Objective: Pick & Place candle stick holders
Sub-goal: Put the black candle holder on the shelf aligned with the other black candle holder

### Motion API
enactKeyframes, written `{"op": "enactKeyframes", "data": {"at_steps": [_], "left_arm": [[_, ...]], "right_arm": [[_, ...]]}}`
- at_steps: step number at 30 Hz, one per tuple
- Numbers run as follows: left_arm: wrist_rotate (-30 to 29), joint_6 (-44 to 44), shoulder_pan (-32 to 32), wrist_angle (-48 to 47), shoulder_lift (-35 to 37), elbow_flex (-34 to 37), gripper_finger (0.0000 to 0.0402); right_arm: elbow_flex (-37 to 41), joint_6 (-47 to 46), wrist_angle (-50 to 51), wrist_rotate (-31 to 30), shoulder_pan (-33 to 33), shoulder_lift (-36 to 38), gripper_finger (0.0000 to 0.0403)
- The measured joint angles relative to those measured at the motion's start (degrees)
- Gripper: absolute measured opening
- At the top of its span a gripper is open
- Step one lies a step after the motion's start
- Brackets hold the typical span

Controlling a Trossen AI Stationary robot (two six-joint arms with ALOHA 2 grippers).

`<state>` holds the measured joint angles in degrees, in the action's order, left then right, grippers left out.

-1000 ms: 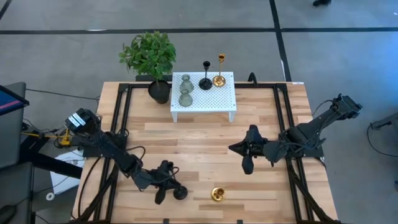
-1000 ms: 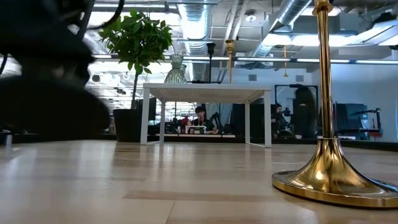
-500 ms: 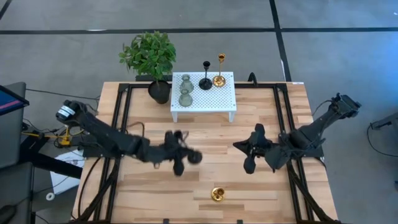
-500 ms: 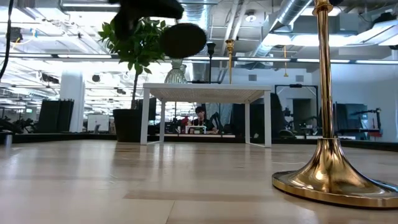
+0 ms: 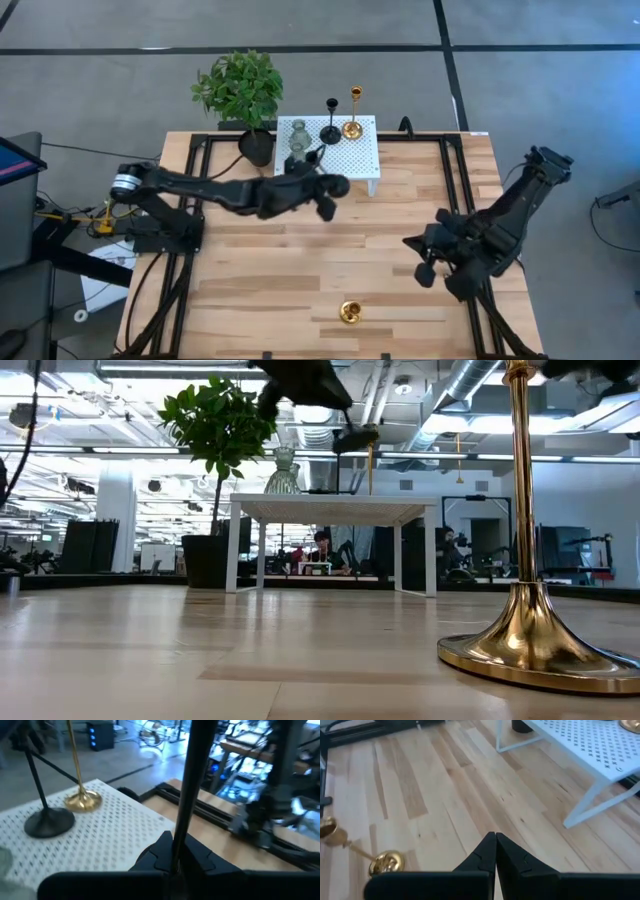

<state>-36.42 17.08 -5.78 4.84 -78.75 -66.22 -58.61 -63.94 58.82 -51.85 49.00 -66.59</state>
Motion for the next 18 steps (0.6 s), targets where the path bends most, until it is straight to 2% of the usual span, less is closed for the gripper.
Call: {"op": "enactKeyframes", "data": {"at_steps": [5, 10, 18], "left_arm": [[-2.0, -0.81, 4.16, -5.4, -5.87, -7.19, 0.0013], [-3.13, -0.81, 6.94, -11.44, -10.06, -12.8, 0.0013], [-3.01, -0.83, 10.29, -16.9, -11.29, -17.61, 0.0013]], "right_arm": [[0.0, -5.34, 4.57, -0.47, 4.67, 0.0, 0.0], [0.0, -6.21, 5.23, -0.51, 6.7, -0.04, 0.0], [0.0, -6.19, 5.67, -0.72, 6.85, -0.04, 0.0]]}}
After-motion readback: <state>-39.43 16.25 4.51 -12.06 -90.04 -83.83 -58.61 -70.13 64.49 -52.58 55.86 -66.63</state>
